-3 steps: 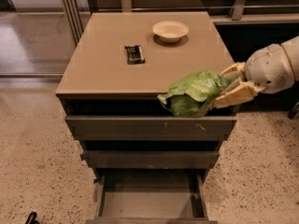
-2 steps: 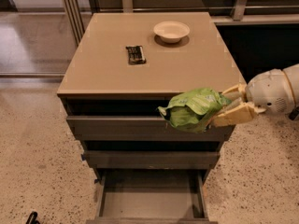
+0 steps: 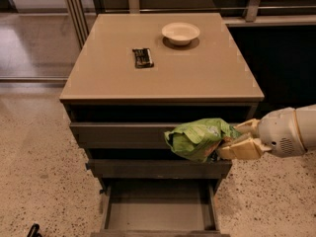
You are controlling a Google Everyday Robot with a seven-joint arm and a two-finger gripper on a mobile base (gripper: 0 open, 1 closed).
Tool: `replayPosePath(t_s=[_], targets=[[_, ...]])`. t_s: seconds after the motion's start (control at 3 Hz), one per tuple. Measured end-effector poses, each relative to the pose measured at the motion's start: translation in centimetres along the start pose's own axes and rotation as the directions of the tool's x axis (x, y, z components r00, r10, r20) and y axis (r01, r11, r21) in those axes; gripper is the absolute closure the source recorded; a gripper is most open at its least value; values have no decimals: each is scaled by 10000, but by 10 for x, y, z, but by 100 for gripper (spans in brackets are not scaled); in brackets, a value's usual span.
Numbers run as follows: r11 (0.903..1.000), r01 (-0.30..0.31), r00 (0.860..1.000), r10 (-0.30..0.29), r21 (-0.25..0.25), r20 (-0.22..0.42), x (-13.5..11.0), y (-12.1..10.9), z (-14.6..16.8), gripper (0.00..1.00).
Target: Place green rice chip bag into bottom drawer
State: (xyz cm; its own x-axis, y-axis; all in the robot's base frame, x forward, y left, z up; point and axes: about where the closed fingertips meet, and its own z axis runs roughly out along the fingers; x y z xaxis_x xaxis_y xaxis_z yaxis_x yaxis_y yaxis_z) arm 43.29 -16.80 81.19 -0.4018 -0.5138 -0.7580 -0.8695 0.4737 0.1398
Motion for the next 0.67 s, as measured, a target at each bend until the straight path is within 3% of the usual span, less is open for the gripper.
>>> replayPosePath(t_s=[0.67], targets=[[9995, -172, 9998, 173, 274, -50, 6, -2, 6, 100]])
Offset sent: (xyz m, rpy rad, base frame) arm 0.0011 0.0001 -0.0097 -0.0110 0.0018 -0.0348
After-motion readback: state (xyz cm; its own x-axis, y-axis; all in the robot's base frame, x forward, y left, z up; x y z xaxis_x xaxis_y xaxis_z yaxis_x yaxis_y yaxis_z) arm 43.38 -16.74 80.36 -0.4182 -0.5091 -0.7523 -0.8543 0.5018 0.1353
